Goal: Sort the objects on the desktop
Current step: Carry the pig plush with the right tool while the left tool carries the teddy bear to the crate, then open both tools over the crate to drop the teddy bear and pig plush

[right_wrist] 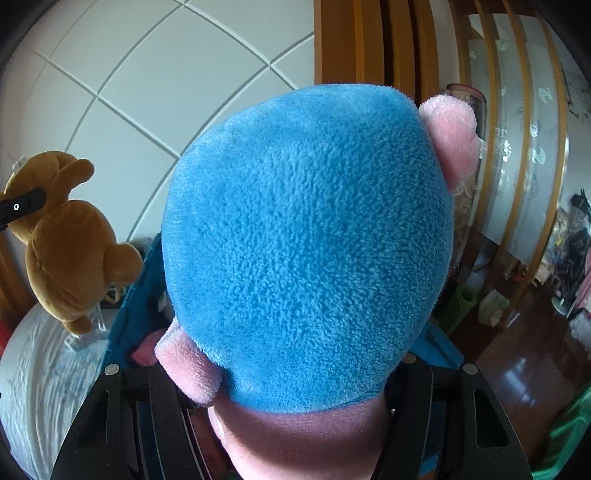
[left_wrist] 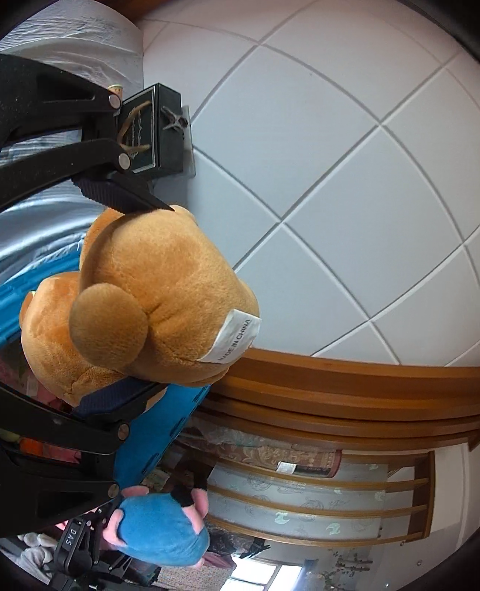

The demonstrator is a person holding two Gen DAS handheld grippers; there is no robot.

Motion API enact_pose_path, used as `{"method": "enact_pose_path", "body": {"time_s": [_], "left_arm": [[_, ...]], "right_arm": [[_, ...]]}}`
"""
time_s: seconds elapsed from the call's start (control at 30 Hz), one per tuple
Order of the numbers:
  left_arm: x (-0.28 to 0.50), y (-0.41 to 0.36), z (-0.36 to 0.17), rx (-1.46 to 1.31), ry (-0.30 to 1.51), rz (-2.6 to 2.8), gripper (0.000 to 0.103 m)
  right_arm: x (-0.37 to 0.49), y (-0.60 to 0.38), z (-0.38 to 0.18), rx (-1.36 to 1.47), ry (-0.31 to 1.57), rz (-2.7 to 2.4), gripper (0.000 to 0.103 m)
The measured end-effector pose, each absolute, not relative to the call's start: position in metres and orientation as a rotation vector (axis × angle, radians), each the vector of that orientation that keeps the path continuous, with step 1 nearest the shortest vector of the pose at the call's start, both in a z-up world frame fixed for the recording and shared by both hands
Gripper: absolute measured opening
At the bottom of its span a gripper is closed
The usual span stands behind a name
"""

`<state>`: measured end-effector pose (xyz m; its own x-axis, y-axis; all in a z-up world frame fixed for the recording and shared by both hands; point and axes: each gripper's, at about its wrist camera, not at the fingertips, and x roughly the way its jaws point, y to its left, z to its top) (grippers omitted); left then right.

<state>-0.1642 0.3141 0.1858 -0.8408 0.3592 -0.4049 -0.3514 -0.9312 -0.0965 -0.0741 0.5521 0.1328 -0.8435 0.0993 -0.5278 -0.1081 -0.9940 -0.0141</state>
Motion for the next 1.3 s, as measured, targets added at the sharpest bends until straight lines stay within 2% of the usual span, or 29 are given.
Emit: {"method": "enact_pose_path", "body": {"time_s": [0.2, 0.4, 0.67, 0.83, 0.9, 0.97, 1.1, 1.3], "left_arm": [[-0.176, 0.416, 0.139, -0.827, 0.149, 2.6, 0.08], [-0.183, 0.466, 0.094, -0.996, 0.293, 2.546, 0.085], [-0.183, 0.473, 0.094, -1.001, 0.325, 2.558, 0.086], [-0.184, 0.47, 0.087, -1.035, 0.337, 2.554, 0.086], [-0.183, 0.469, 0.083, -1.05, 0.331, 2.552, 0.086], [-0.181, 0.467, 0.081, -1.06, 0.325, 2.544, 0.086], [-0.173, 0.463, 0.082, -1.056, 0.302, 2.53, 0.086], [-0.147, 0.453, 0.092, -0.966, 0.297, 2.531, 0.086]], "right_arm": [[-0.109, 0.577, 0.105, -0.968, 0.0, 2.933, 0.066], [-0.121, 0.599, 0.092, -1.03, -0.02, 2.931, 0.067], [-0.145, 0.598, 0.081, -1.082, -0.077, 2.921, 0.073], [-0.15, 0.595, 0.075, -1.134, -0.087, 2.893, 0.083], [-0.155, 0.614, 0.065, -1.152, -0.078, 2.89, 0.093], [-0.156, 0.627, 0.059, -1.152, -0.083, 2.889, 0.098], [-0.139, 0.629, 0.066, -1.126, -0.075, 2.902, 0.102], [-0.099, 0.635, 0.079, -1.049, -0.064, 2.917, 0.103]]}}
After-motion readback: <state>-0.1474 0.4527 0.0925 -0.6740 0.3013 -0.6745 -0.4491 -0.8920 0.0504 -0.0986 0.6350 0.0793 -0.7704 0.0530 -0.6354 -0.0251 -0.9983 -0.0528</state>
